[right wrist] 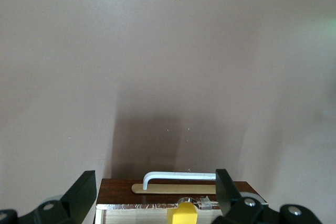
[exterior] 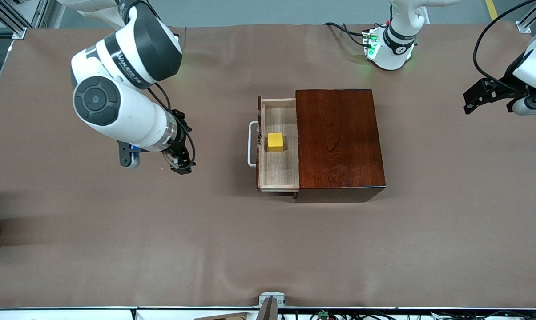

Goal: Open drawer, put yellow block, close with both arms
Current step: 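Withdraw the right gripper while the left gripper reaches the drawer handle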

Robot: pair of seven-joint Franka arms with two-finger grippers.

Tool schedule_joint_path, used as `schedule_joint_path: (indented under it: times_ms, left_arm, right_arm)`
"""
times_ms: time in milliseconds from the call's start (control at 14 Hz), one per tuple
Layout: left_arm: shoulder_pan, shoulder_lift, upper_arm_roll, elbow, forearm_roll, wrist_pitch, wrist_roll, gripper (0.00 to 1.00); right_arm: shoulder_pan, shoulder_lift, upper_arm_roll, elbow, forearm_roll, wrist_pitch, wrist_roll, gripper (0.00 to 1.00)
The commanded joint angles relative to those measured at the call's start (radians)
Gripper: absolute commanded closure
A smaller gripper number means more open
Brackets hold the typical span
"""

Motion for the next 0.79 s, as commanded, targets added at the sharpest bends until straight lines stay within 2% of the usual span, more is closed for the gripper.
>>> schedule_joint_path:
  times_ms: [0,429,714]
  left_arm:
    - [0.004,0.016,-0.004,0.036,-0.013,-0.028,0.031,0.0]
    - [-0.002,0.011,-0.022,0.04,-0.018,-0.04,0.031,0.0]
    - [-0.008,0.071,-0.199,0.085,-0.03,-0.04,-0.019,0.0]
  right_arm:
    - [-0.041,-0.046,0.018,-0.007,-0.011,-0.036,-0.071,0.0]
    - [-0.087,-0.056,0.015,-0.007,-0.014,-0.151,-0.223,0.0]
    - [-0.113,-0.069,0.017,-0.009,-0.015,-0.163,-0.278,0.0]
